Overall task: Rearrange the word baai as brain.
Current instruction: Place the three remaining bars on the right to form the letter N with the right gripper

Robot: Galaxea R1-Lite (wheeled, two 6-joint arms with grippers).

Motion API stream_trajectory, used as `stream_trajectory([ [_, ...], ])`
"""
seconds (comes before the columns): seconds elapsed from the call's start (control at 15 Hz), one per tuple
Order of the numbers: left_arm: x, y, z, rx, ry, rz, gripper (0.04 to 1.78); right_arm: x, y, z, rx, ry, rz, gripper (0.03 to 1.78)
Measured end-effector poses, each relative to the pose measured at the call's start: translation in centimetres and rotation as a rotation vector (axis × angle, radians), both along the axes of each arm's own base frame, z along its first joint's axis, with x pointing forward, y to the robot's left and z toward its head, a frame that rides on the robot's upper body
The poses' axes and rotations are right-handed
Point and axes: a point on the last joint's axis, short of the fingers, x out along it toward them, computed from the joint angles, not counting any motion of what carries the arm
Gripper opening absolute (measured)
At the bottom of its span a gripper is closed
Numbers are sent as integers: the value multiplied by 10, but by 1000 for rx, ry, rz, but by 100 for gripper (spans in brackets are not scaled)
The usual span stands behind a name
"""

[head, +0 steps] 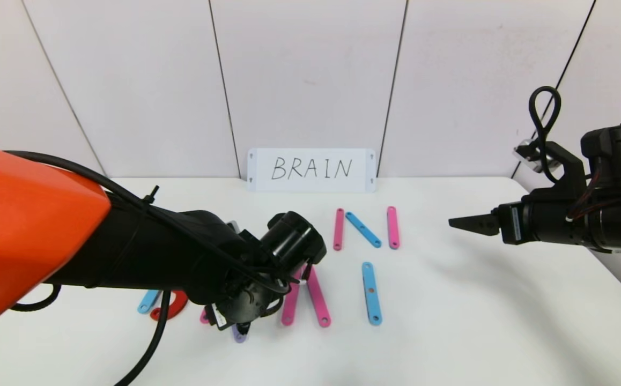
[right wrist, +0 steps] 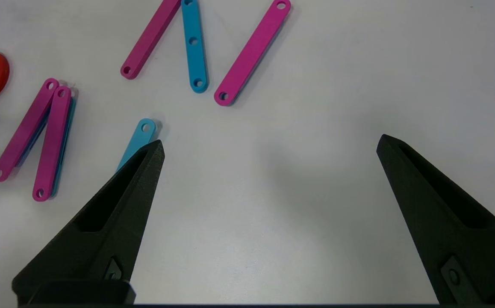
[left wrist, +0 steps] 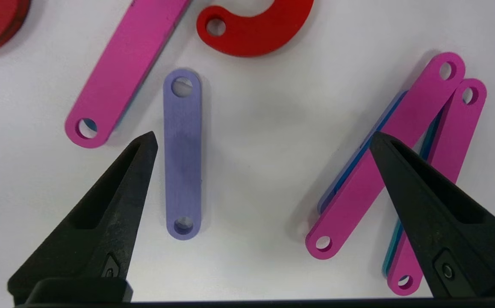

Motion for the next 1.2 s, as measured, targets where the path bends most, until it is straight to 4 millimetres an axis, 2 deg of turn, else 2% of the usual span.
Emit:
stream_trajectory([
  [0.33,1,26,15,14,31,-140,174,0,1,0,-1,1,5,174],
  [0.73,-8,61,16,9,-67,-409,174,-1,3,-2,-4,8,10,174],
  [0.93,-5,89,23,-28,-105,-475,174,0,4,-4,-8,14,11,174],
  [1.2,-1,142,32,-105,-196,-615,174,1,8,-8,-6,27,28,174],
])
